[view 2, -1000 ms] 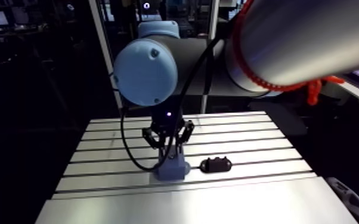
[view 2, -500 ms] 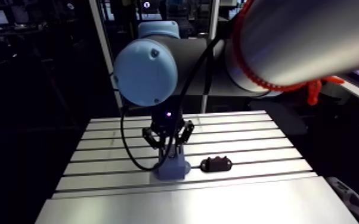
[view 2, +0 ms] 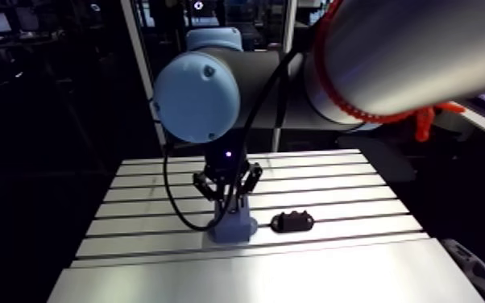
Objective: Pick up the M10 bolt and insert it into the hex recess until seated.
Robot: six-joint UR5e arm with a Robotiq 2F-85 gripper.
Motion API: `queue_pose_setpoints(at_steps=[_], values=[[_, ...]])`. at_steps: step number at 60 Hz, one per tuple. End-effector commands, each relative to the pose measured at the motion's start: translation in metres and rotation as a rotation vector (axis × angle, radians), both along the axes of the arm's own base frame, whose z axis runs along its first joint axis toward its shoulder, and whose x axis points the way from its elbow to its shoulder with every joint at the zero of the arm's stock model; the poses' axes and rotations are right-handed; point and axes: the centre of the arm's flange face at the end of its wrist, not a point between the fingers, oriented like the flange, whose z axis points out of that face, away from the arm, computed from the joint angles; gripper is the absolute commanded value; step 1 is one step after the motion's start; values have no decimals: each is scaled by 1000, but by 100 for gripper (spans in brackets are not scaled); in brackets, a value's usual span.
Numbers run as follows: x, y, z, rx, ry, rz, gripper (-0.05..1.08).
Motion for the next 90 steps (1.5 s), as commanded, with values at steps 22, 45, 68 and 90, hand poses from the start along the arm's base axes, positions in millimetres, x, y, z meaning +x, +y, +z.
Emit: queue_pose_setpoints(at_steps=[22, 45, 68, 90], values=[[-1, 1, 0, 1, 2, 0, 64], [-1, 0, -1, 2, -1, 3, 65], [-1, 0, -4, 1, -7, 3, 67], [-4, 1, -3, 1, -3, 6, 67]])
